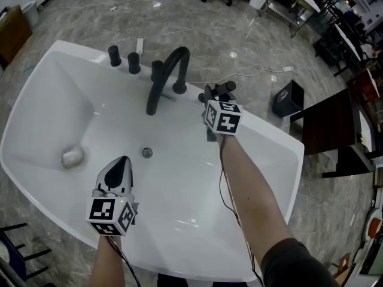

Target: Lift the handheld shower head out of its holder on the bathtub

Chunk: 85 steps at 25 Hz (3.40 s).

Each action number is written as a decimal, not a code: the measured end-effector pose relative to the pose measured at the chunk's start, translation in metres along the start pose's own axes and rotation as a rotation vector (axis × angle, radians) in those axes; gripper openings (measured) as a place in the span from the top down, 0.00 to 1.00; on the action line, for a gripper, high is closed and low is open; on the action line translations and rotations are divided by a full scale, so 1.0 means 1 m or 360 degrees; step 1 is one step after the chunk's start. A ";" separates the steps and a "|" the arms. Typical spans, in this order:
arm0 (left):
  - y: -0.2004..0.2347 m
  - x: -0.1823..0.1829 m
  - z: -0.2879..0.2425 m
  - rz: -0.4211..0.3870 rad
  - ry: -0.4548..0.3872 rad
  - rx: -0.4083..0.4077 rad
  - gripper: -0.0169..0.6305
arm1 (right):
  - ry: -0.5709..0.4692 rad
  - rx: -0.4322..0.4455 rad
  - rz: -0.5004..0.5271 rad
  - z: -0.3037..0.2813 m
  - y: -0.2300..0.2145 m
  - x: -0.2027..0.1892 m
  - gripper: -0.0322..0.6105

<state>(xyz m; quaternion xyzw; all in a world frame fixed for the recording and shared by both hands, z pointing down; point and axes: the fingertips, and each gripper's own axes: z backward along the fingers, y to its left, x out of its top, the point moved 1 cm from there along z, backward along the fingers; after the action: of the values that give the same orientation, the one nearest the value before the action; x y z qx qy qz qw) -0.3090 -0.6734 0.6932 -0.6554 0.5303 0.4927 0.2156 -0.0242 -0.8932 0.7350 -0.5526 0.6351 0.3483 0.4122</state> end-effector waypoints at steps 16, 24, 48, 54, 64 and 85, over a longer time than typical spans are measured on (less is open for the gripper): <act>-0.087 0.053 0.092 -0.0081 -0.0036 -0.0143 0.95 | -0.0224 0.0110 -0.0071 0.192 0.006 0.111 0.74; -0.153 0.075 0.157 -0.0083 -0.0101 -0.0119 0.95 | -0.0341 0.0248 -0.0101 0.320 0.010 0.131 0.75; -0.434 -0.002 0.366 -0.0114 -0.0212 0.0046 0.95 | -0.0535 0.0611 -0.0127 0.687 -0.086 0.077 0.75; -0.465 -0.020 0.394 -0.0132 -0.0185 0.0015 0.95 | -0.0498 0.0652 -0.0135 0.748 -0.095 0.043 0.75; -0.477 -0.058 0.472 -0.0127 -0.0199 -0.0028 0.95 | -0.0482 0.0662 -0.0069 0.826 -0.050 -0.003 0.75; -0.533 -0.181 0.671 -0.0144 -0.0158 -0.0131 0.95 | -0.0420 0.0556 -0.0066 1.043 0.003 -0.126 0.75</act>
<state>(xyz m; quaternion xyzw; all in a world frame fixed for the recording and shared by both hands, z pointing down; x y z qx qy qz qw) -0.0965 0.1384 0.4409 -0.6617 0.4680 0.5357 0.2368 0.1236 0.0963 0.4141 -0.4354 0.6150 0.2937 0.5882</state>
